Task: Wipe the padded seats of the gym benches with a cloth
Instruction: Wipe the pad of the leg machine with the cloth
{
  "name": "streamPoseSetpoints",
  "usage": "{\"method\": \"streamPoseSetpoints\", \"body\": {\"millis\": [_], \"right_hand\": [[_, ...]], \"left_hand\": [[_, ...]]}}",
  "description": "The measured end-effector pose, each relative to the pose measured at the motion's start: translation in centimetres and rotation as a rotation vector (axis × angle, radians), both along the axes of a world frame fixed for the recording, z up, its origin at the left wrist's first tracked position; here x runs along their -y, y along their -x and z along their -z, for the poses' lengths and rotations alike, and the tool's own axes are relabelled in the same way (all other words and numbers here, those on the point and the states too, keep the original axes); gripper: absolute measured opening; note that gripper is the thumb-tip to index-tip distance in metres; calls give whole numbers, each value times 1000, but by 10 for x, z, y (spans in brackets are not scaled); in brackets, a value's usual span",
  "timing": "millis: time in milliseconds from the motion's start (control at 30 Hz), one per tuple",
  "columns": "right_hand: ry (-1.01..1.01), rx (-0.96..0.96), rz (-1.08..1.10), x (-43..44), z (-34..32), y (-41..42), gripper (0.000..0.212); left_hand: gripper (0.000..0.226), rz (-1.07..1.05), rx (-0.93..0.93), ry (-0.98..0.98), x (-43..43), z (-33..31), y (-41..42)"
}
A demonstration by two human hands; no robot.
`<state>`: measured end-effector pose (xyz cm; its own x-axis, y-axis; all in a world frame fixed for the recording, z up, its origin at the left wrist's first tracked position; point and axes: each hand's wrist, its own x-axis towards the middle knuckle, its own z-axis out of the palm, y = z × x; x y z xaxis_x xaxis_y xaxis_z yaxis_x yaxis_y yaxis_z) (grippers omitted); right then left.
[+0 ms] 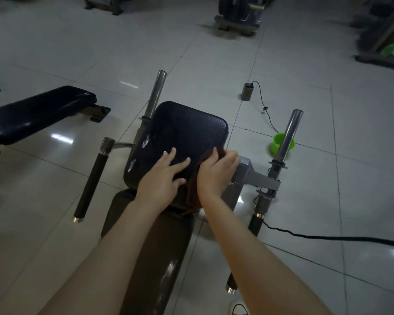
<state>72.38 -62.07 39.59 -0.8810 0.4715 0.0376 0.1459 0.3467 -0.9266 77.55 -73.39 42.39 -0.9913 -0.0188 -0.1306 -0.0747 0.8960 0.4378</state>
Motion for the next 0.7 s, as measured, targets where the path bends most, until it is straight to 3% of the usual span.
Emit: {"method": "streamPoseSetpoints", "body": {"millis": [267,433,567,700], "right_hand": [[-48,85,-41,-22,-33,77,24],[-116,-104,-188,-19,-1,14,16],[-415,-260,-477,-21,20,-32,9],[-708,-376,-644,-24,13,-12,9]], "left_hand": [[57,-2,32,-2,1,-1,0],[57,-1,24,-14,1,3,-2],[57,-18,-14,-47,-1,6,-5],[55,-100,-94,-117,-12,13,-24]]}}
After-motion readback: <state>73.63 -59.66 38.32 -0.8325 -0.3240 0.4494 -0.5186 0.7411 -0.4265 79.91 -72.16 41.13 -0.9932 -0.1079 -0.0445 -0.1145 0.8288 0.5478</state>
